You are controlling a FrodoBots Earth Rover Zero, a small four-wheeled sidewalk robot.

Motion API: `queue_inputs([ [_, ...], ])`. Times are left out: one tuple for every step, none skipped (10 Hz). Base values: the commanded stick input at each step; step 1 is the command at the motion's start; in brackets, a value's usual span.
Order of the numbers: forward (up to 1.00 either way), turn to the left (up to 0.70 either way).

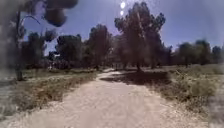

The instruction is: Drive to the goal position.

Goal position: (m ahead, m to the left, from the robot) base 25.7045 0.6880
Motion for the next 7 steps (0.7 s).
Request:
queue_inputs([
  [0.85, 0.00],
  [0.85, 0.00],
  [0.85, 0.00],
  [0.85, 0.00],
  [0.85, 0.00],
  [0.85, 0.00],
  [0.85, 0.00],
])
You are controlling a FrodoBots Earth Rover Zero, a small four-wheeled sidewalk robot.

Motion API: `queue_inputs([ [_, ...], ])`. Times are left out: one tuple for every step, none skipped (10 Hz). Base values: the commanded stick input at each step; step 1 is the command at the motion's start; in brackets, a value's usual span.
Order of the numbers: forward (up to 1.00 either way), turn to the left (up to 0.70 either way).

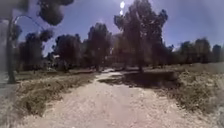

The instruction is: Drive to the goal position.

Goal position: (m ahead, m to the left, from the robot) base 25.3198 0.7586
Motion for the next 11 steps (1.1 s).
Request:
queue_inputs([
  [0.85, 0.00],
  [0.85, 0.00],
  [0.85, 0.00],
  [0.85, -0.03],
  [0.85, -0.03],
  [0.85, 0.00],
  [0.85, 0.00],
  [0.85, 0.00],
  [0.85, 0.00],
  [0.85, 0.00],
  [0.85, 0.00],
])
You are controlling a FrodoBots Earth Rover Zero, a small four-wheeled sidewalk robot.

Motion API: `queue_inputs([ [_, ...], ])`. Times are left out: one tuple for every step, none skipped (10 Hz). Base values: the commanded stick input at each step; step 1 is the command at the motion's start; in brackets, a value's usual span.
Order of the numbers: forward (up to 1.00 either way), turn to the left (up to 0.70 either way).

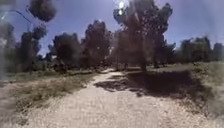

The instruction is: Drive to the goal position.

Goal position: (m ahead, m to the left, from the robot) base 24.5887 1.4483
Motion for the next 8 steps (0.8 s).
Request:
queue_inputs([
  [0.85, 0.00],
  [0.85, 0.00],
  [0.85, 0.00],
  [0.85, 0.00],
  [0.85, 0.00],
  [0.85, 0.00],
  [0.85, 0.00],
  [0.85, 0.00],
])
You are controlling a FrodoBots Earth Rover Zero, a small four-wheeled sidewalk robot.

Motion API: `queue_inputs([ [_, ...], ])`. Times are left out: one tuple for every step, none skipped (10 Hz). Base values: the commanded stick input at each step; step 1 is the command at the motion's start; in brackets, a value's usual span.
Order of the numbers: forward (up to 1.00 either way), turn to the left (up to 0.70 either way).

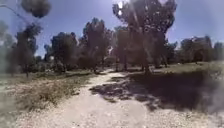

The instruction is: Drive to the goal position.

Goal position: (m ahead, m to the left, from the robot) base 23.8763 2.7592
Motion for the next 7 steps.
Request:
queue_inputs([
  [0.85, 0.00],
  [0.85, 0.00],
  [0.85, 0.00],
  [0.85, 0.00],
  [0.85, 0.00],
  [0.85, 0.00],
  [0.85, 0.00],
])
